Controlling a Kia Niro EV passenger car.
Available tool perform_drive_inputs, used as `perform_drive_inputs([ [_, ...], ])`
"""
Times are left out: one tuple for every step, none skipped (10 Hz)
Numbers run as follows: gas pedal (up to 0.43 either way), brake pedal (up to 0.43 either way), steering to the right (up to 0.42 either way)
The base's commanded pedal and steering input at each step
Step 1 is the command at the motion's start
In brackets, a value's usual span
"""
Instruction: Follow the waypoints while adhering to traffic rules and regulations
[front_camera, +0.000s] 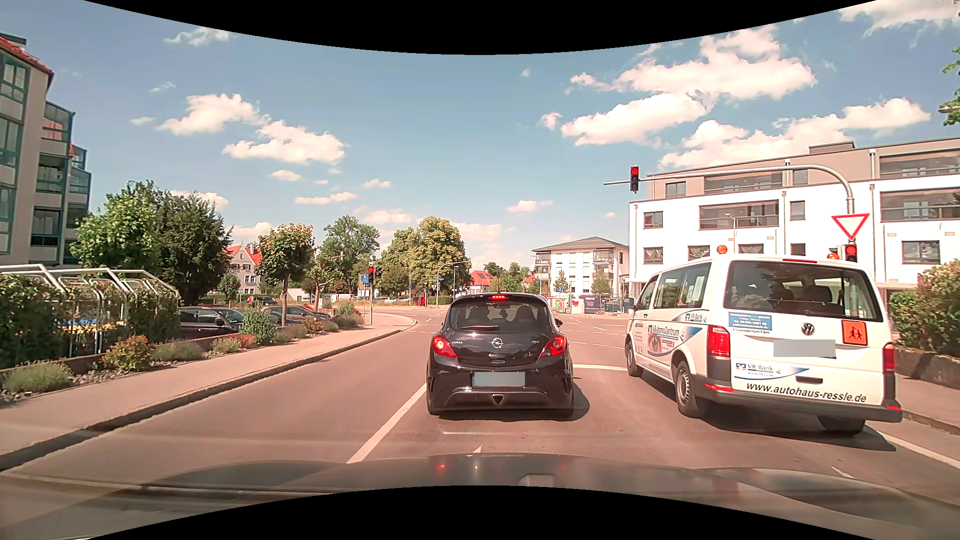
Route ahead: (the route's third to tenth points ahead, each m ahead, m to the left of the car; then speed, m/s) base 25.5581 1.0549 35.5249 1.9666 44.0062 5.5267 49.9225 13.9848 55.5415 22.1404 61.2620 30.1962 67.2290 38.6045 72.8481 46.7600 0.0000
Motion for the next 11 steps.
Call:
perform_drive_inputs([
  [0.0,0.457,0.012],
  [0.0,0.457,0.012],
  [0.0,0.451,0.012],
  [0.0,0.457,0.012],
  [0.0,0.457,0.012],
  [0.0,0.457,0.012],
  [0.0,0.457,0.012],
  [0.0,0.451,0.012],
  [0.0,0.451,0.012],
  [0.0,0.451,0.012],
  [0.0,0.451,0.012],
])
